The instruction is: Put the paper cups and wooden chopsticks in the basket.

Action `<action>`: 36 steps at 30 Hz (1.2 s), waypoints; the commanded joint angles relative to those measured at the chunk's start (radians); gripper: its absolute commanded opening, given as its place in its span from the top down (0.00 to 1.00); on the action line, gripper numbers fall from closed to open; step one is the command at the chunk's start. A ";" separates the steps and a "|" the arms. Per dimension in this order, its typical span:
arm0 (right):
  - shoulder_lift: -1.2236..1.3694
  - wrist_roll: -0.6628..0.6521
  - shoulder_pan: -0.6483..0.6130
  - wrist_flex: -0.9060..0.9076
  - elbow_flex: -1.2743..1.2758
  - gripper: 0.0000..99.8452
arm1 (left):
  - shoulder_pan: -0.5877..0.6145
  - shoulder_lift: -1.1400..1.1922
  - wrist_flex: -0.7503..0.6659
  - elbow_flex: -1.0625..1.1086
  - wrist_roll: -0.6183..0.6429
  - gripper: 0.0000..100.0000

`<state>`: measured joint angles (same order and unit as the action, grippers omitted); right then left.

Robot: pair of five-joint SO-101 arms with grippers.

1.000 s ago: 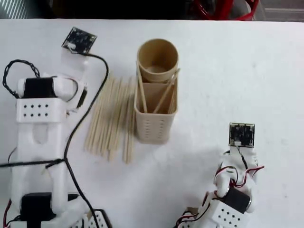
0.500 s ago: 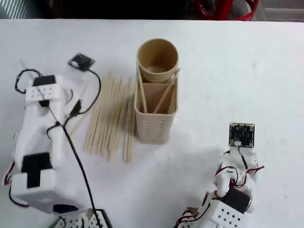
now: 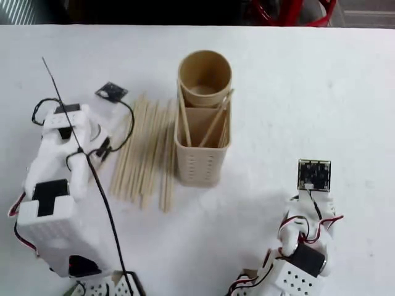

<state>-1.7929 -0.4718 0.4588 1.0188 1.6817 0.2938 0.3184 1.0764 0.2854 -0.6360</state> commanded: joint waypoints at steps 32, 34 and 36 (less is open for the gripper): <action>-0.002 -0.002 0.008 0.005 0.009 0.98 | -0.088 -0.809 0.100 -0.055 0.298 0.98; -0.002 -0.002 0.008 0.005 0.009 0.98 | -0.177 -0.903 0.100 -0.052 0.353 0.98; -0.002 -0.002 0.008 0.005 0.009 0.98 | -0.283 -0.984 0.092 -0.057 0.408 0.98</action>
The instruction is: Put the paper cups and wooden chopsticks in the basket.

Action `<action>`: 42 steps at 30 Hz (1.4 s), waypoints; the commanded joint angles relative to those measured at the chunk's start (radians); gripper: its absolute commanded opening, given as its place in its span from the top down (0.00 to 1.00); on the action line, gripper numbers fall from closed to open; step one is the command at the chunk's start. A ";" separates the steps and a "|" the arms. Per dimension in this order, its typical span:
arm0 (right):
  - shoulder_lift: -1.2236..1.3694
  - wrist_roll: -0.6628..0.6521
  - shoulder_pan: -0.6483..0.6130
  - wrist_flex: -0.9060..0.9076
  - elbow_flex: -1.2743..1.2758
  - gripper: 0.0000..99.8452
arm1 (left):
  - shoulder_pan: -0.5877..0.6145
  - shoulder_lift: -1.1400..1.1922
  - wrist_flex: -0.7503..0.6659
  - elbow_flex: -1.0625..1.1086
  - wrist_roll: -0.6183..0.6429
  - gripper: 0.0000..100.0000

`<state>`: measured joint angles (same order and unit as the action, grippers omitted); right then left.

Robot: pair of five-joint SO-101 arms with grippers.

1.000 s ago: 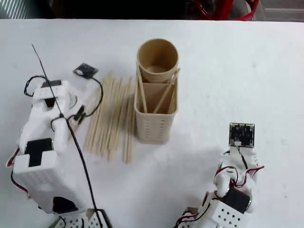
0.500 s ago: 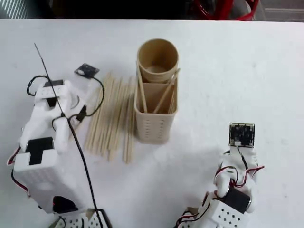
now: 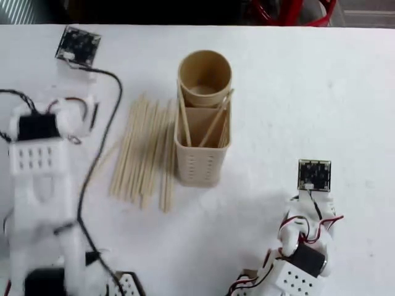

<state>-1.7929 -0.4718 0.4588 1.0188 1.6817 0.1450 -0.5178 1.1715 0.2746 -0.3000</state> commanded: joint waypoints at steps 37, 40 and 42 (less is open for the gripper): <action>-0.002 -0.002 0.007 0.004 0.009 0.98 | -0.631 -0.341 -0.756 0.425 0.124 0.97; -0.002 -0.002 0.007 0.004 0.009 0.98 | -0.602 -0.341 -0.753 0.430 0.129 0.91; -0.002 -0.002 0.007 0.004 0.009 0.98 | -0.599 -0.343 -0.747 0.428 0.129 0.88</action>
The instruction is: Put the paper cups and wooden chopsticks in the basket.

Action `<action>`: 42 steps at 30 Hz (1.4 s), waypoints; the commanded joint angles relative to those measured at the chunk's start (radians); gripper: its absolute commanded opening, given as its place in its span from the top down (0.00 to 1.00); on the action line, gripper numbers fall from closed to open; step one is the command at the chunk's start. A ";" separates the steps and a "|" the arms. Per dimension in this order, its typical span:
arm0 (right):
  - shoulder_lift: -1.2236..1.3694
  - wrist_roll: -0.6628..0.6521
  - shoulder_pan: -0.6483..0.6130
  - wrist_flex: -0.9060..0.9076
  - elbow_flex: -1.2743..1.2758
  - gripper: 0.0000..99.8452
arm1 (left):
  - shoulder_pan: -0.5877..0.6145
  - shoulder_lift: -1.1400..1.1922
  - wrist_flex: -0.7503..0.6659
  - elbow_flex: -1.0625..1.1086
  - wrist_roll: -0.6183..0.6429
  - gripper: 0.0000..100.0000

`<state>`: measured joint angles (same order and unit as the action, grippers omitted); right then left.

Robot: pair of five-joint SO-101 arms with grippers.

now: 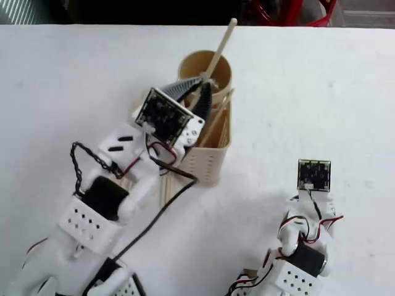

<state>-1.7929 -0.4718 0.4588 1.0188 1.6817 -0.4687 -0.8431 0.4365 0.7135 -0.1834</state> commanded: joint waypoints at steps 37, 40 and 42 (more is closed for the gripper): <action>-0.007 -0.002 -0.159 -0.031 0.009 0.98 | 0.630 0.268 0.229 0.212 -0.017 0.85; -0.002 -0.002 -0.211 0.022 0.009 0.98 | 0.624 0.472 0.265 0.101 -0.025 0.85; -0.007 -0.002 -0.211 0.050 0.009 0.98 | 0.624 0.590 0.322 0.008 -0.025 0.85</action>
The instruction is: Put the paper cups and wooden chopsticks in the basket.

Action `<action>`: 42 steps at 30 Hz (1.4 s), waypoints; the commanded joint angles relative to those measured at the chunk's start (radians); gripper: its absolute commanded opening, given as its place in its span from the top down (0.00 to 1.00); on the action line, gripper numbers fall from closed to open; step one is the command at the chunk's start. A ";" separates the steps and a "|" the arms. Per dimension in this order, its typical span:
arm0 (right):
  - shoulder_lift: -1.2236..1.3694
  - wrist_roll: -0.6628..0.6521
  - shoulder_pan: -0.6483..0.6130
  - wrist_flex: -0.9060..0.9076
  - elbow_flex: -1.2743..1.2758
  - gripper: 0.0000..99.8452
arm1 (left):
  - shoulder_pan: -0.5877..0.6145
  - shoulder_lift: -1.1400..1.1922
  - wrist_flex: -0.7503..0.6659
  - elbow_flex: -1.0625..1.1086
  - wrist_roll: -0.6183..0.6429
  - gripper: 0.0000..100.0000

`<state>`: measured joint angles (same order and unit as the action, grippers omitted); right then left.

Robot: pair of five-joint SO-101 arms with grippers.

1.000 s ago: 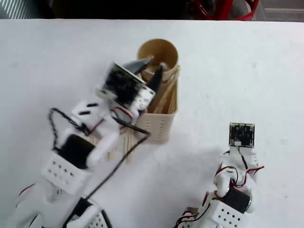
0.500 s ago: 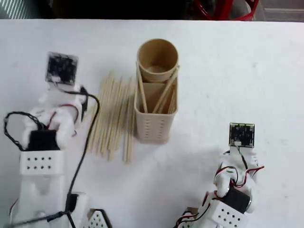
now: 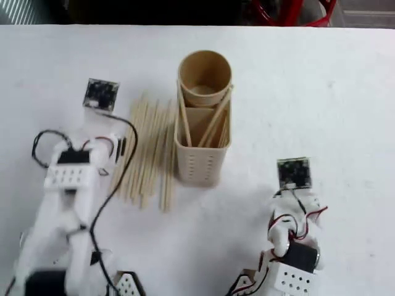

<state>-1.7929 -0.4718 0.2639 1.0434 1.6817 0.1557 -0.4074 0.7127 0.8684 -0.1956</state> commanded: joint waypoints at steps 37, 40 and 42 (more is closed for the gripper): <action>-0.002 -0.002 -0.015 0.035 0.009 0.98 | 0.077 0.751 0.388 -0.654 -0.253 0.91; -0.002 -0.002 -0.015 0.035 0.009 0.98 | 0.077 0.797 0.430 -0.704 -0.253 0.91; -0.002 -0.002 -0.015 0.035 0.009 0.98 | 0.077 0.819 0.451 -0.729 -0.253 0.91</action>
<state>-1.7929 -0.4718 0.2562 1.0725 1.6817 0.2447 0.3859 1.1439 0.1995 -0.4427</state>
